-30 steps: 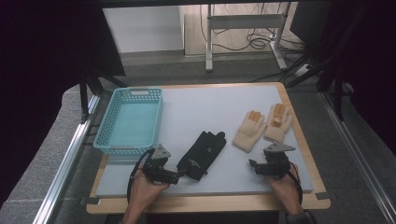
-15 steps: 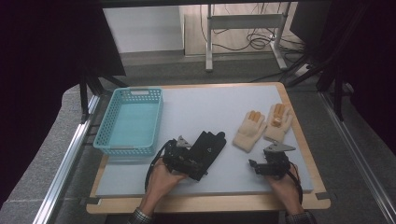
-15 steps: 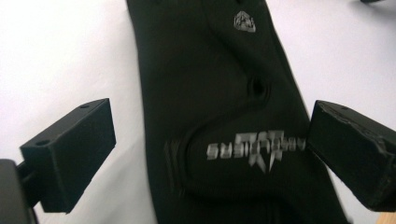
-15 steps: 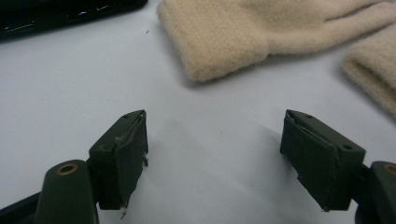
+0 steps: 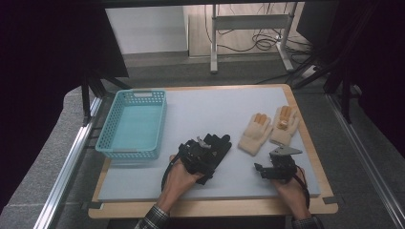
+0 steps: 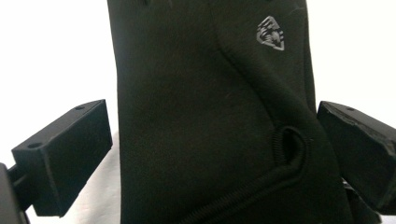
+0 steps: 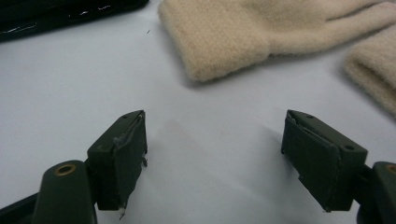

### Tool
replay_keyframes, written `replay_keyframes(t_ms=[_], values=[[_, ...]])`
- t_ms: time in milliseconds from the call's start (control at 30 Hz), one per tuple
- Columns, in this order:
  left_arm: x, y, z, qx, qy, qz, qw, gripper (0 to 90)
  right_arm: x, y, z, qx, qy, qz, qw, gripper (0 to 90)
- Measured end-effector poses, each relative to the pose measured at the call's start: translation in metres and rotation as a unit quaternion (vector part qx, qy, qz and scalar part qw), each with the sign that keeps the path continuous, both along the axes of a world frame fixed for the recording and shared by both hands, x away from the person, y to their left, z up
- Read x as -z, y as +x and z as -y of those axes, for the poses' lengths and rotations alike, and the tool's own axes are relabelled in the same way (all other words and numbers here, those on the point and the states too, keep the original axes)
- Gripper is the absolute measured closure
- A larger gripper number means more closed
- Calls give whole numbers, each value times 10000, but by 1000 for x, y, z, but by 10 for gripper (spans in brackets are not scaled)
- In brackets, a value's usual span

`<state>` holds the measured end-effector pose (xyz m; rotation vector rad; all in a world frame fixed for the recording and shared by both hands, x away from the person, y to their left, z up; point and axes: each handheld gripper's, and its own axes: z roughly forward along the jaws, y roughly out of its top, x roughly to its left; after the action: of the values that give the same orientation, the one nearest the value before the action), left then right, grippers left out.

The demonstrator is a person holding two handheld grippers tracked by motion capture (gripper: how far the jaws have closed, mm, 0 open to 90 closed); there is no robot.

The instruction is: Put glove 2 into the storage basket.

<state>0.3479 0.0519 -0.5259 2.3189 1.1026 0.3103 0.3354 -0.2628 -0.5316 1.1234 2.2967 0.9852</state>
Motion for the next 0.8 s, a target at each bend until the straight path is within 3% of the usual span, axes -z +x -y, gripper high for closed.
replay_keyframes(t_ms=[133,167,300,367,667,800], values=[[4,-2,5,61,-66,-236,9997,0,0,0,0,2,0,-2,10000,220],[5,-5,9,108,90,-99,9999,0,0,0,0,1,-1,-1,10000,220],[5,-5,9,80,53,-123,9999,0,0,0,0,6,-5,-2,10000,220],[2,-6,6,24,40,-93,9999,64,0,0,0,2,-6,0,10000,220],[-6,2,-9,9,70,-37,10000,504,0,0,0,0,-12,5,10000,220],[-9,3,-9,73,164,15,9998,592,0,0,0,-1,-10,2,10000,220]])
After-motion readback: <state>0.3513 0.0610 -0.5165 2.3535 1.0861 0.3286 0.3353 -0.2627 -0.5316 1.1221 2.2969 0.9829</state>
